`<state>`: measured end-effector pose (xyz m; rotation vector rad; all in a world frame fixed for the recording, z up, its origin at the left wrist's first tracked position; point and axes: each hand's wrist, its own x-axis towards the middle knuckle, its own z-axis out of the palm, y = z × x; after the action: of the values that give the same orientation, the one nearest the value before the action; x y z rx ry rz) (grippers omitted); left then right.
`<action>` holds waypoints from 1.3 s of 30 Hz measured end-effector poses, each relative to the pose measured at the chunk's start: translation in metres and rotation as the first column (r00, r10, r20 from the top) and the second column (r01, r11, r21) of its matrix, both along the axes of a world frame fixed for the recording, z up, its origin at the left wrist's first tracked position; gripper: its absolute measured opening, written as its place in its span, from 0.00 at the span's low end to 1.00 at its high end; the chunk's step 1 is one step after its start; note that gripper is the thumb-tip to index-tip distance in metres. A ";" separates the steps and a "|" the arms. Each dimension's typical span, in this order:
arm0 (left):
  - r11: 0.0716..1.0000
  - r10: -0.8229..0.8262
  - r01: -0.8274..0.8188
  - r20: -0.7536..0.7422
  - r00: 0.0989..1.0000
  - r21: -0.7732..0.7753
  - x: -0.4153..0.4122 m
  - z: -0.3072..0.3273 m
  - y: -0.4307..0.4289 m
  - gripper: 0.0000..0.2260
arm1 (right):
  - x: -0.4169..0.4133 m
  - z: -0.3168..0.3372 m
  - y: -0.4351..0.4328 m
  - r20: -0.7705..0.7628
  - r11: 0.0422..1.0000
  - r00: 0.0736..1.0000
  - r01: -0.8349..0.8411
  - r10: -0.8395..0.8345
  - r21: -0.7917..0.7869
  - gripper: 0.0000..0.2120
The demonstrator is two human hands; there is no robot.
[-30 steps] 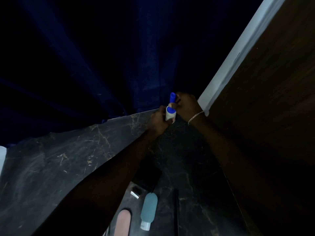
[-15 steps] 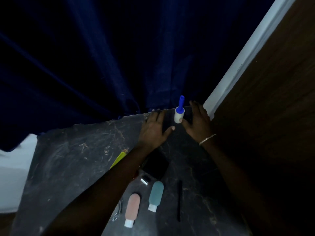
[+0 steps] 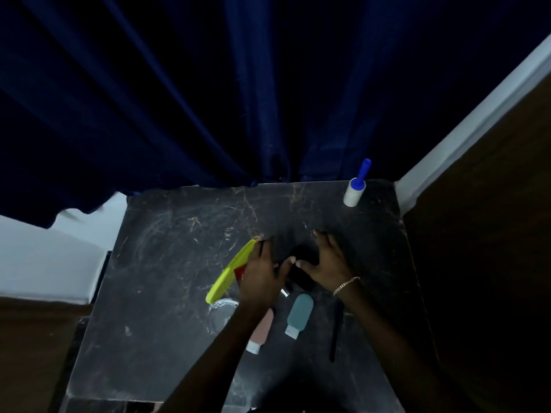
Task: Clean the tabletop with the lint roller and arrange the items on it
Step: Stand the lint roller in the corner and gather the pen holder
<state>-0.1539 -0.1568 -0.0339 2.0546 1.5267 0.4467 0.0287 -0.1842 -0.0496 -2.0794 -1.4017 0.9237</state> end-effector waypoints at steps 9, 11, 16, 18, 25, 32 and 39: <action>0.927 0.209 -0.128 0.201 0.957 -0.353 0.009 -0.007 -0.019 0.19 | -0.024 -0.025 0.010 -0.033 0.953 0.997 -0.082 0.075 -0.291 0.52; 0.920 0.229 -0.151 0.182 0.956 -0.361 0.009 -0.009 -0.019 0.17 | -0.025 -0.027 0.008 -0.033 0.958 0.997 -0.076 0.069 -0.278 0.50; 0.860 0.345 -0.197 0.252 0.904 -0.470 0.009 -0.010 -0.022 0.17 | -0.019 -0.024 -0.002 -0.167 0.989 0.985 0.028 -0.052 -0.144 0.48; 0.859 0.328 -0.141 0.318 0.890 -0.492 0.011 -0.007 -0.024 0.19 | -0.017 -0.021 -0.011 -0.289 0.994 0.953 0.076 -0.096 -0.079 0.45; 0.855 0.303 0.022 0.534 0.789 -0.518 0.023 0.010 -0.030 0.26 | -0.023 -0.006 -0.040 -0.448 0.986 0.890 0.137 -0.083 0.090 0.47; 0.864 0.360 -0.061 0.529 0.768 -0.500 0.001 0.012 -0.042 0.35 | 0.006 0.008 -0.073 -0.466 0.989 0.875 0.151 -0.131 0.004 0.47; 0.903 0.301 -0.114 0.422 0.855 -0.415 -0.035 0.014 -0.078 0.32 | 0.035 -0.019 -0.116 -0.145 0.891 0.923 0.287 -0.355 -0.352 0.12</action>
<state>-0.1891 -0.2347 -0.0195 1.3548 1.4001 0.6348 0.0633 -0.3001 -0.0685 -2.2814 -0.8017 1.2473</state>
